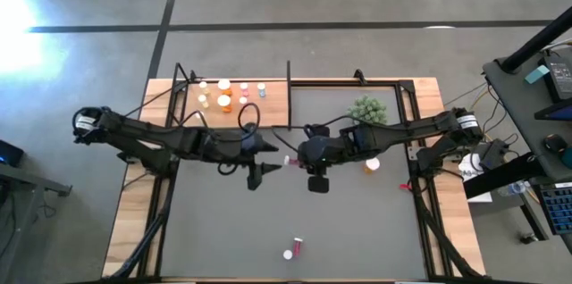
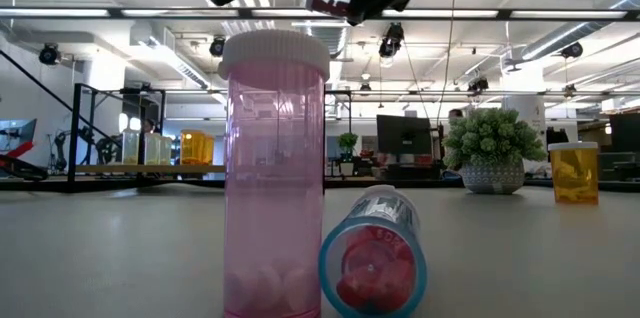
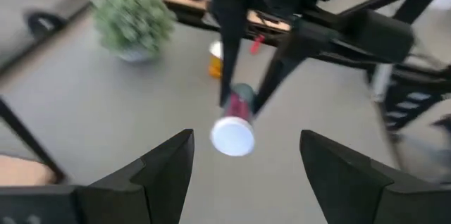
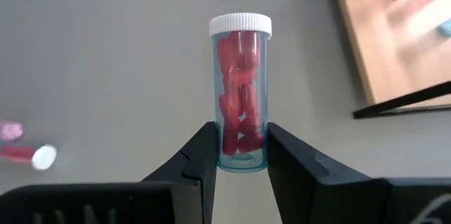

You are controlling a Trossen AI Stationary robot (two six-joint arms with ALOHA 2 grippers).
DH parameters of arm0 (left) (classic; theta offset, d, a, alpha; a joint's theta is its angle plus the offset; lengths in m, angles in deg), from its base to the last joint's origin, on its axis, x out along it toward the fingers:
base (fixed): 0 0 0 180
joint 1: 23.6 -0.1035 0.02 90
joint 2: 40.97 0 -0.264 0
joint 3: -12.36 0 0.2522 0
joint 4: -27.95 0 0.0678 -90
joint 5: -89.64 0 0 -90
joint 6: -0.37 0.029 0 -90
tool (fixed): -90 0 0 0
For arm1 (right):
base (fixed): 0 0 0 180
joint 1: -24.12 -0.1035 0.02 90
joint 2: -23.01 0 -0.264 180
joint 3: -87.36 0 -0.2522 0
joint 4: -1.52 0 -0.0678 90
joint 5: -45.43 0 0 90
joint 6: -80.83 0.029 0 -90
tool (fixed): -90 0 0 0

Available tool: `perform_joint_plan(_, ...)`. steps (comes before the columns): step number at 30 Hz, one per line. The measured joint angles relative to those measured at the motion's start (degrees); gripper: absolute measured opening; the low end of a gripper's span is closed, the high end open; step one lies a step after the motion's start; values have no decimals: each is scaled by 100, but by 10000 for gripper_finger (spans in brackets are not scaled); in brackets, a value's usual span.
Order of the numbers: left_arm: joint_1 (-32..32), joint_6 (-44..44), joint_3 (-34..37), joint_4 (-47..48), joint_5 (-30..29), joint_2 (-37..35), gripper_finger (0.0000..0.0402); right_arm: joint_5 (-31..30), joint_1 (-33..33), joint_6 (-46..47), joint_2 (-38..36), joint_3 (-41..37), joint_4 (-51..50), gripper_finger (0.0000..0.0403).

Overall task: Pick and place medicine bottles onto shelf by color
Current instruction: Put the top blue pill bottle on the shelf aligned with the other blue bottle

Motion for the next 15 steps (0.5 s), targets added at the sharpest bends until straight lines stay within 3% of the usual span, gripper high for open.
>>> perform_joint_plan(4, -30, 899, -16, -117, -116, 21, 242, -142, 0, 0, 2, 8, 192, 93)
perform_joint_plan(15, -115, 1087, 5, -204, -110, 32, 242, -141, 0, -72, 2, 8, 877, 93)
